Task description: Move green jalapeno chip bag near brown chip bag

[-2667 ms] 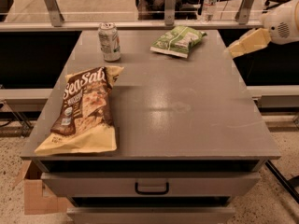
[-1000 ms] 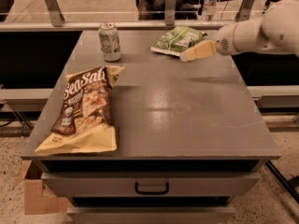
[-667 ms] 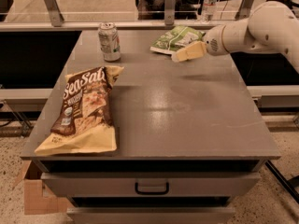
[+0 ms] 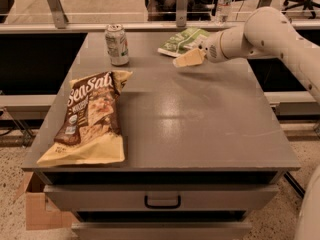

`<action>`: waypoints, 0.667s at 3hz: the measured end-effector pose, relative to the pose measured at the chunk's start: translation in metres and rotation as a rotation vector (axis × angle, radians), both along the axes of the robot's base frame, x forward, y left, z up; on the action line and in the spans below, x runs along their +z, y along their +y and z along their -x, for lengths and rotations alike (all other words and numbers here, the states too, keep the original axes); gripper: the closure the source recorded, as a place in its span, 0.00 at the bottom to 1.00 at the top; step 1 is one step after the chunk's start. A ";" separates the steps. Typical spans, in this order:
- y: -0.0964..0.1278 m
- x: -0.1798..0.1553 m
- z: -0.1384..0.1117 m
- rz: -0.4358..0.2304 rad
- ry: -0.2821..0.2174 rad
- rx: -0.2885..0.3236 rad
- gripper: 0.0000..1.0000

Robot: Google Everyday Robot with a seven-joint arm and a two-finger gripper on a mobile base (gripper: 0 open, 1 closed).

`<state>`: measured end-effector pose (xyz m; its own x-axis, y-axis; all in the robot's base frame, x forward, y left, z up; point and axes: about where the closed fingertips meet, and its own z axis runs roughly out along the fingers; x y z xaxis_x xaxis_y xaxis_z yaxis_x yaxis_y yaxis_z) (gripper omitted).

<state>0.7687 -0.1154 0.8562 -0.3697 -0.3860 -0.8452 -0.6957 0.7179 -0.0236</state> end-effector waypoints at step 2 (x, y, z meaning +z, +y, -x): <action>0.003 0.003 -0.009 0.005 -0.014 -0.047 0.87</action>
Offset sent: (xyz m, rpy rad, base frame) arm 0.0113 -0.0042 0.0072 -0.0096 -0.0225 -0.0704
